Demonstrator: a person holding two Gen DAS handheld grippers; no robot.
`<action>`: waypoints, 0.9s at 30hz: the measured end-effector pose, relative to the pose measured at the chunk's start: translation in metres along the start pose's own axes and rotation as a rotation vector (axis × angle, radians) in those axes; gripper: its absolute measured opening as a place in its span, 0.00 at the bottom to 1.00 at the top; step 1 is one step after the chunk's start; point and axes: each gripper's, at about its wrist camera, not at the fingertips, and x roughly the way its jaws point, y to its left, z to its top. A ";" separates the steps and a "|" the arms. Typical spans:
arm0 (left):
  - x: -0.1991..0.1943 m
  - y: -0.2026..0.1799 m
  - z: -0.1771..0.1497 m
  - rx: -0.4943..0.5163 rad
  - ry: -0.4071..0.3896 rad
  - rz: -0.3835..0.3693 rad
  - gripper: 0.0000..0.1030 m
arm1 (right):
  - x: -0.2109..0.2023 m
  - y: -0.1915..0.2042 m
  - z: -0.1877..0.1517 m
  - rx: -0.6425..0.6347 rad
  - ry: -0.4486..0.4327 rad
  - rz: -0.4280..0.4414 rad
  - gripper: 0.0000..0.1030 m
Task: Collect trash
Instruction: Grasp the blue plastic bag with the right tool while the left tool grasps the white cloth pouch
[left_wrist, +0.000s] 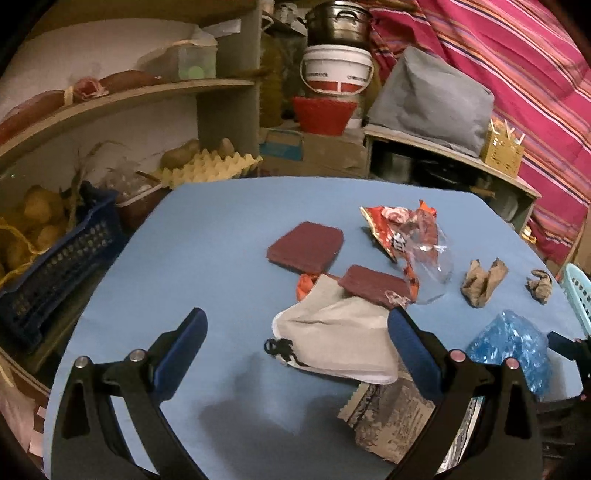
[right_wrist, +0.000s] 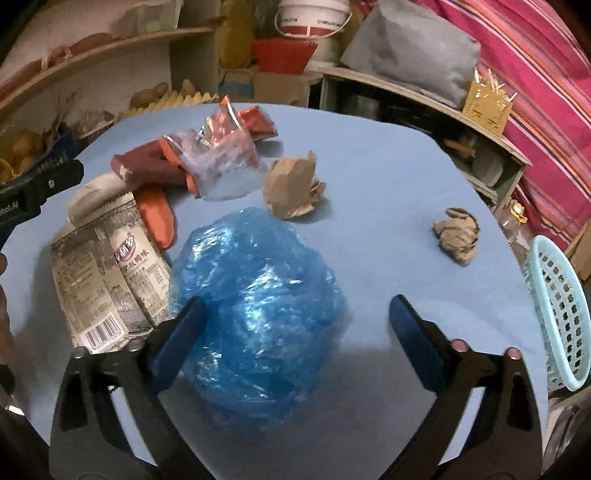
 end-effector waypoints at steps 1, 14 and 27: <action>0.002 -0.002 0.000 0.007 0.006 -0.001 0.93 | 0.001 0.000 0.000 0.001 0.008 0.013 0.73; 0.035 -0.015 -0.007 0.035 0.125 -0.014 0.92 | -0.011 -0.045 0.017 0.047 -0.016 0.123 0.30; 0.044 -0.009 -0.011 0.015 0.174 -0.053 0.53 | -0.018 -0.090 0.015 0.128 -0.037 0.106 0.30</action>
